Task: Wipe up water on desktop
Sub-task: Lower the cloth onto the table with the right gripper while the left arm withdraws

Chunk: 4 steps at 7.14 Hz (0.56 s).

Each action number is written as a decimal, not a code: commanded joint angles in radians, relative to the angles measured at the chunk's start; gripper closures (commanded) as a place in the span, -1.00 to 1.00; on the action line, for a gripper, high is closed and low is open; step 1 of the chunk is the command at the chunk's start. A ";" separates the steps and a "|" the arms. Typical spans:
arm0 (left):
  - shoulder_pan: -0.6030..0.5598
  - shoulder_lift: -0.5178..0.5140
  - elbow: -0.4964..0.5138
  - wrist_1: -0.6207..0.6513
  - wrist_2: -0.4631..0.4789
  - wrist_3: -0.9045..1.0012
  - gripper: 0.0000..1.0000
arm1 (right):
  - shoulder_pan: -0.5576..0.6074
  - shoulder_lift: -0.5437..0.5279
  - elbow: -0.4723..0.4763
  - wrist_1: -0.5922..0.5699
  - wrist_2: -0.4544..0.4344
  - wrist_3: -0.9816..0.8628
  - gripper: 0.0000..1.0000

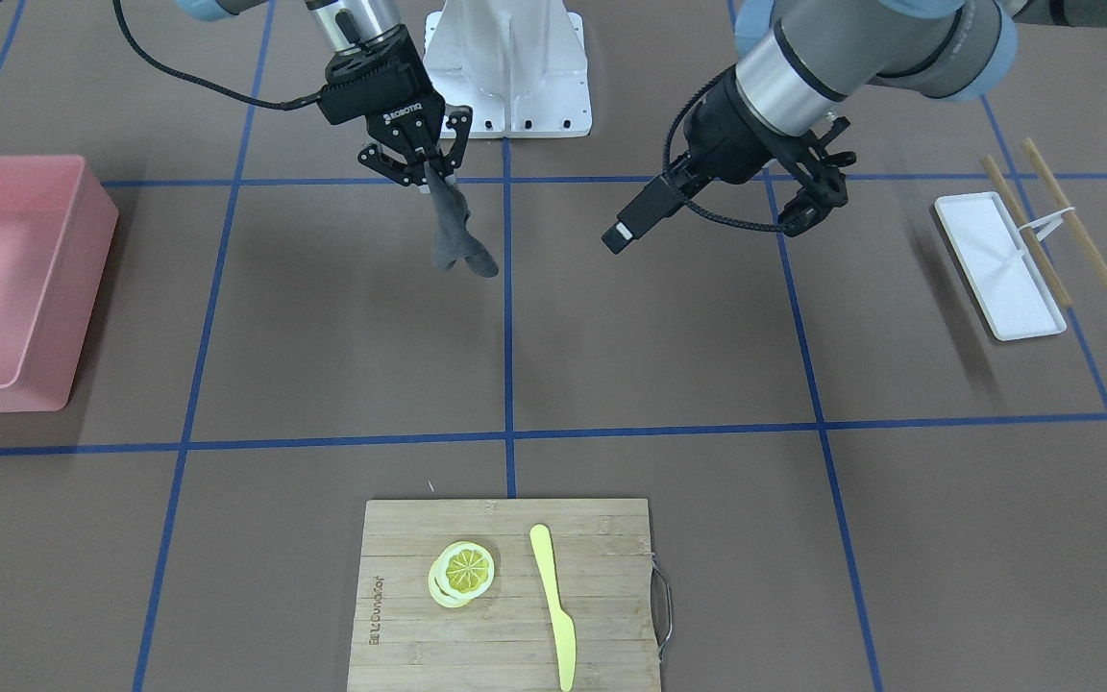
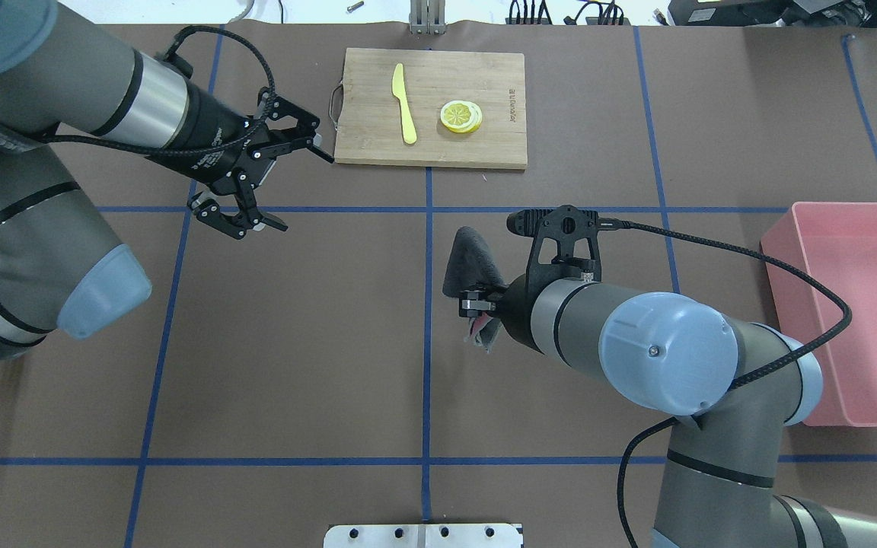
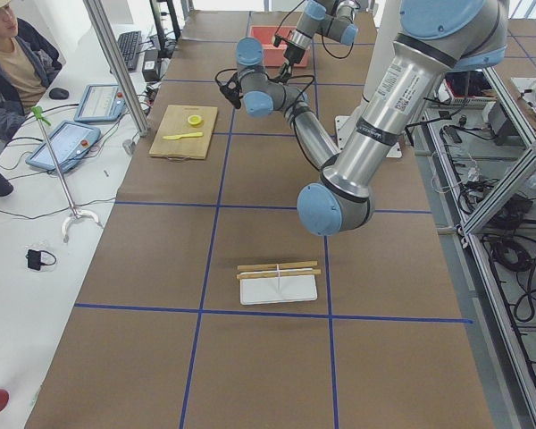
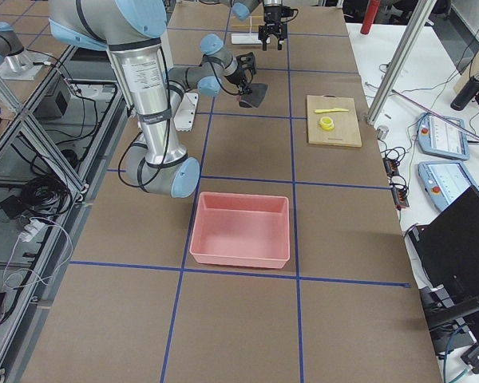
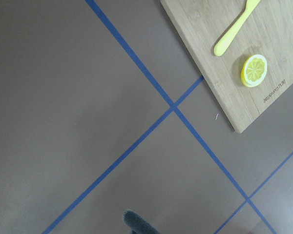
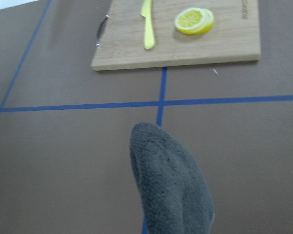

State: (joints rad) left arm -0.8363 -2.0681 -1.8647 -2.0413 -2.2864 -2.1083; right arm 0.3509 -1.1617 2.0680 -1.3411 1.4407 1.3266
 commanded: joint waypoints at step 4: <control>-0.053 0.164 -0.011 -0.126 -0.059 0.112 -0.95 | 0.018 -0.106 -0.003 -0.171 0.244 0.128 1.00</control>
State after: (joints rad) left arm -0.8653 -1.9244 -1.8716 -2.1663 -2.3423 -2.0537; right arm 0.3372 -1.2207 2.0535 -1.5070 1.5832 1.4589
